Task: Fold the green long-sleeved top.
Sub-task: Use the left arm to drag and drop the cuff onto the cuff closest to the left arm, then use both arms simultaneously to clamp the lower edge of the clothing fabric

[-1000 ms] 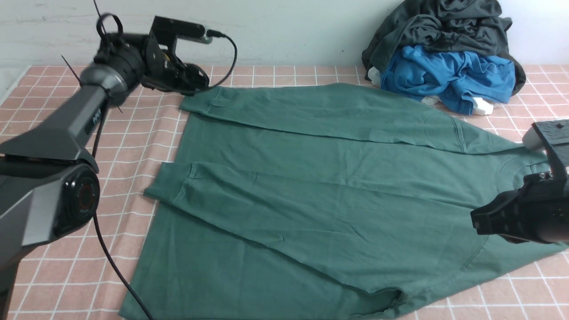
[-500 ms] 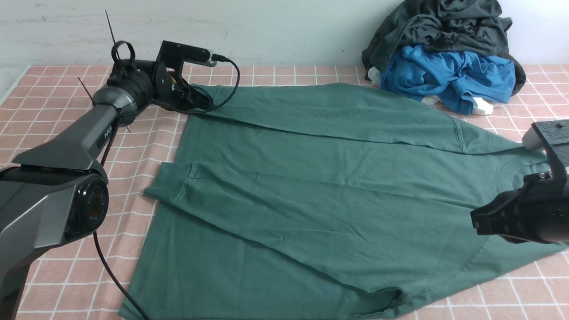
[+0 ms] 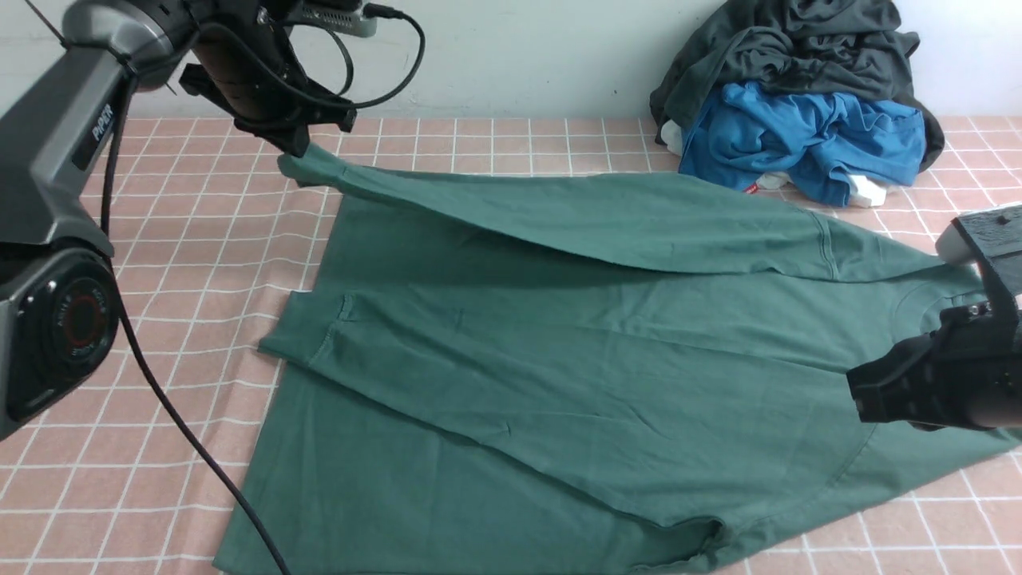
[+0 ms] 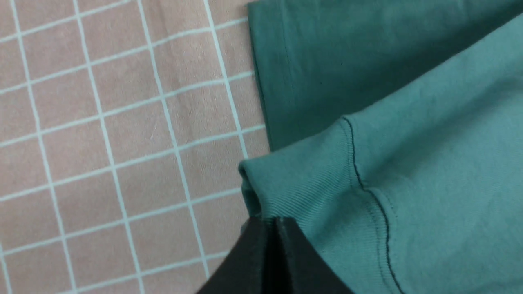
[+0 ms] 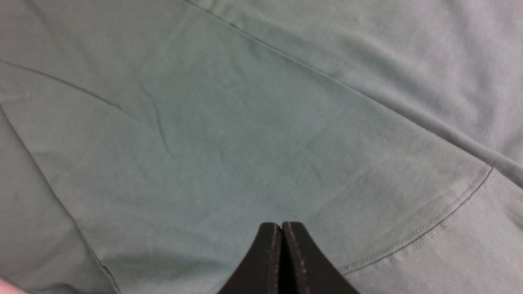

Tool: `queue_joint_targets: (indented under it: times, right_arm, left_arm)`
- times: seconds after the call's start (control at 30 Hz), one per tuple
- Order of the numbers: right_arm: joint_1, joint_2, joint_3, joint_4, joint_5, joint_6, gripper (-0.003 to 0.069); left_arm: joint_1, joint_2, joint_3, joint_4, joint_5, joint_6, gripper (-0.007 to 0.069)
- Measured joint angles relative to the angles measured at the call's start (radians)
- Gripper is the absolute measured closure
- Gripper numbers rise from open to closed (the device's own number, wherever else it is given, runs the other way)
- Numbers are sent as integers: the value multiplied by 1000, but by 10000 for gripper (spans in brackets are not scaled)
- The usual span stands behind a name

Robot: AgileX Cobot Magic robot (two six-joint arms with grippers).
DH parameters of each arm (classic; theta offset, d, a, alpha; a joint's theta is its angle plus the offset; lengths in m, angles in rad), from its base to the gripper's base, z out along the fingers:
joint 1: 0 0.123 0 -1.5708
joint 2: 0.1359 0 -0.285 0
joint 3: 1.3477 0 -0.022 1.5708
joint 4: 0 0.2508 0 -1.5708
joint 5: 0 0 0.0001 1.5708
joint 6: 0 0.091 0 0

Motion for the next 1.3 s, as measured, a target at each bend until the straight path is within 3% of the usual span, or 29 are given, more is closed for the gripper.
queue_joint_targets:
  times: [0.3, 0.53, 0.6, 0.73, 0.8, 0.9, 1.03, 1.17, 1.3]
  right_arm:
    - [0, -21, 0, 11, 40, -51, 671]
    - [0, -23, 0, 97, 41, -87, 671]
    - [0, -23, 0, 120, 42, -105, 671]
    - [0, -23, 0, 159, 73, -151, 671]
    - [0, -23, 0, 172, 105, -165, 671]
    - [0, -23, 0, 176, 140, -193, 671]
    - [0, -23, 0, 200, 165, -240, 671]
    - [0, -23, 0, 267, 179, -325, 671]
    - [0, -24, 0, 312, 188, -397, 671]
  left_arm:
    - [-13, -283, 559, -8, 0, -4, 627]
    - [-41, -368, 854, 1, -174, -4, 604]
    - [-41, -368, 868, 15, -176, 0, 573]
    - [-42, -396, 874, 37, -134, 9, 440]
    - [-42, -441, 894, 20, -87, 10, 351]
    - [-54, -517, 964, -45, -43, 18, 286]
    - [-123, -620, 1135, -95, -52, 162, 258]
    - [-246, -692, 1389, -60, -156, 473, 257]
    - [-271, -690, 1519, -22, -255, 576, 257]
